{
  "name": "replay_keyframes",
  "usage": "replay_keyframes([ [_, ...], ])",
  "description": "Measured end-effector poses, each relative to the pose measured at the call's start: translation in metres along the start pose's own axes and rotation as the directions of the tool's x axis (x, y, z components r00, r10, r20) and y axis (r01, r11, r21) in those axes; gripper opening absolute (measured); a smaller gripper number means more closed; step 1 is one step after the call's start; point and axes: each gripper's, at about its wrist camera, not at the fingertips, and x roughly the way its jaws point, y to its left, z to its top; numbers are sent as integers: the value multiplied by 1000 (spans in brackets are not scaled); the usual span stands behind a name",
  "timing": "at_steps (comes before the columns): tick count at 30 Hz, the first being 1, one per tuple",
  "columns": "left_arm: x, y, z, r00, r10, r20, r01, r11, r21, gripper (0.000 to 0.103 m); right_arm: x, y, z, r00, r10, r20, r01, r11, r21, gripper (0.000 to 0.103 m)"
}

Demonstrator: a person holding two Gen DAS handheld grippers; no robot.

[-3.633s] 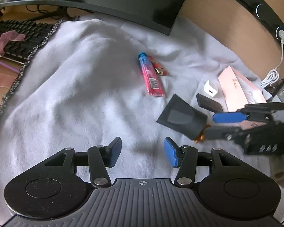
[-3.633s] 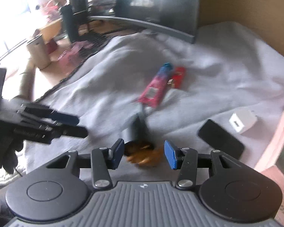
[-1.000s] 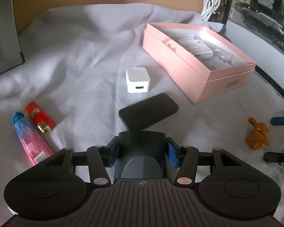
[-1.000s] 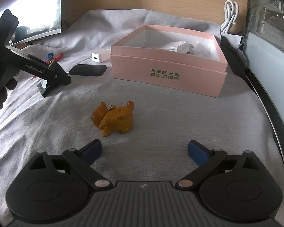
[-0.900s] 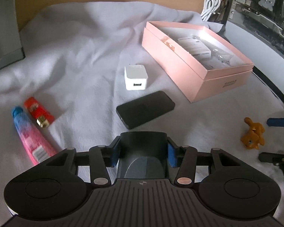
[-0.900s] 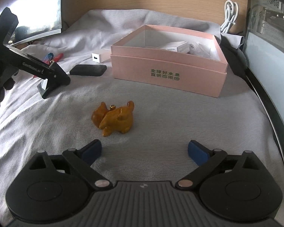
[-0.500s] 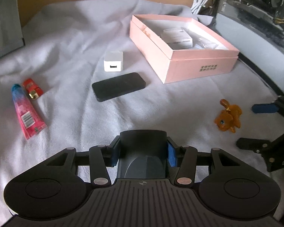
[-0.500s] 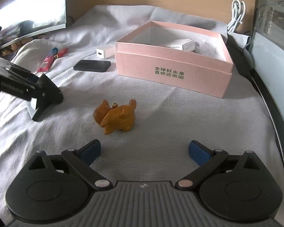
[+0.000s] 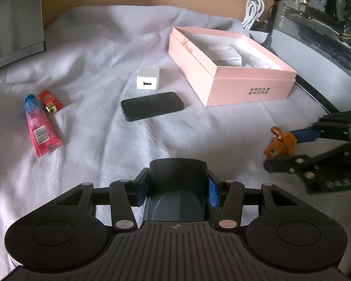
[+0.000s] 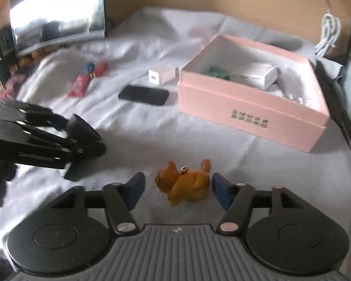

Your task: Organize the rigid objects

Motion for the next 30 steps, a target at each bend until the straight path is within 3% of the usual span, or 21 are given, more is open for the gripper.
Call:
replay_keyframes([
  [8,-11,-24,-13,999,43,-4,-41,986,163,54,-27,-5,-10,1000,-20,-4,20,1000,-17,52],
  [13,-32,-34,-1,996,-84,-6,85,989,119,54,-67,-21,-15,999,-44,22,44,999,28,52],
  [16,-50,-37,37,982,-176,73,170,982,77,53,-101,-35,0,989,-85,119,81,996,40,52],
  [20,-53,-42,110,959,-214,184,203,976,78,53,-129,-54,42,948,-170,268,164,985,45,52],
  [23,-38,-41,163,942,-249,225,247,968,38,53,-127,-66,71,923,-207,325,202,978,51,52],
  [27,-18,-48,223,939,-234,253,229,972,49,54,-110,-77,102,922,-202,330,194,979,57,52],
  [30,9,-42,252,945,-262,194,269,963,-11,53,-90,-85,121,931,-197,307,186,980,67,52],
])
